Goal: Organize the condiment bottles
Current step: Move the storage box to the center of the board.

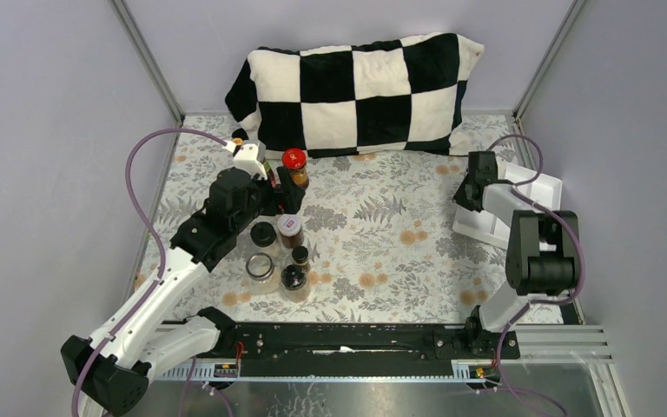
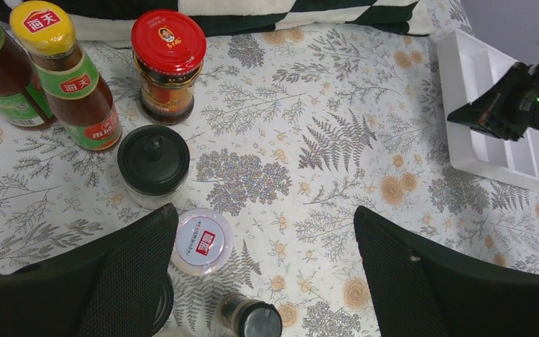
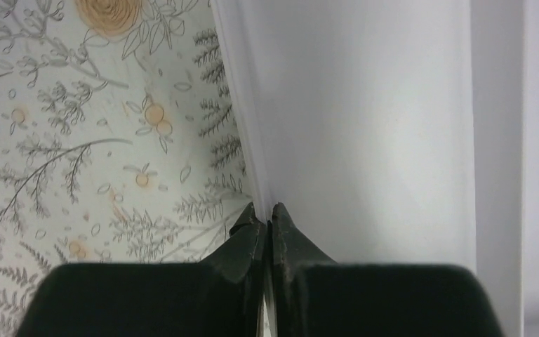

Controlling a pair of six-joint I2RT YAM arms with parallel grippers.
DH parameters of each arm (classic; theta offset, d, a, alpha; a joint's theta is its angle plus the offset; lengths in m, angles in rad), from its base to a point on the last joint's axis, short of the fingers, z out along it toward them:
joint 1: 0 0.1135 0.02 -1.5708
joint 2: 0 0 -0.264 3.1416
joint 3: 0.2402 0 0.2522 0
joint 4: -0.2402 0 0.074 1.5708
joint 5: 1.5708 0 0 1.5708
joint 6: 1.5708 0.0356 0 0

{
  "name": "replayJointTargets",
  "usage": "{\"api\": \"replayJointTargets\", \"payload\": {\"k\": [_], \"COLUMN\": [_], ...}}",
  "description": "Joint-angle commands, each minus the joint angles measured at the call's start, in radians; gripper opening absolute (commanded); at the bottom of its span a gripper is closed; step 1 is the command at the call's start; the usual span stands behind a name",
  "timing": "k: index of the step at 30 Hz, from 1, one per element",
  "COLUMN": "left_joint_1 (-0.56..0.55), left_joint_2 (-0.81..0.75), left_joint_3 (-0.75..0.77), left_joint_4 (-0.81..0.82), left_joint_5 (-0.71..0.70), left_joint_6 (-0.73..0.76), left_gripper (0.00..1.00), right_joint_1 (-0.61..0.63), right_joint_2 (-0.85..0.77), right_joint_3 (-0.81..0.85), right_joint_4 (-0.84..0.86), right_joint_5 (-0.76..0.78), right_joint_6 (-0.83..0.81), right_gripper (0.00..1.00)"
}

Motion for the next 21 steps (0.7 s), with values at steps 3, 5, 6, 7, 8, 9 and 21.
{"api": "replayJointTargets", "payload": {"k": [3, 5, 6, 7, 8, 9, 21], "left_joint_1": [0.006, 0.006, 0.006, 0.006, 0.006, 0.006, 0.006], "left_joint_2": [-0.027, -0.031, -0.033, -0.038, -0.038, -0.04, -0.048], "left_joint_3": [0.017, 0.019, 0.021, 0.024, 0.027, 0.03, 0.04], "left_joint_4": [-0.016, -0.021, -0.023, -0.026, -0.029, -0.032, -0.052], "left_joint_5": [0.019, 0.022, 0.024, 0.024, 0.026, 0.028, 0.015], "left_joint_6": [-0.01, -0.015, -0.018, -0.02, -0.021, -0.023, -0.036], "left_gripper": [0.99, 0.99, 0.99, 0.99, 0.99, 0.99, 0.99], "right_joint_1": [-0.041, -0.027, -0.012, 0.003, 0.019, 0.046, 0.409], "right_joint_2": [-0.28, -0.343, -0.371, -0.395, -0.414, -0.426, -0.317], "right_joint_3": [-0.116, -0.152, -0.169, -0.185, -0.193, -0.196, -0.068], "right_joint_4": [-0.03, -0.029, -0.029, -0.03, -0.037, -0.048, -0.143], "right_joint_5": [0.167, 0.133, 0.124, 0.109, 0.101, 0.097, 0.055], "right_joint_6": [0.076, 0.058, 0.052, 0.04, 0.031, 0.024, -0.089], "right_gripper": [0.0, 0.0, 0.0, 0.0, 0.0, 0.0, 0.0]}}
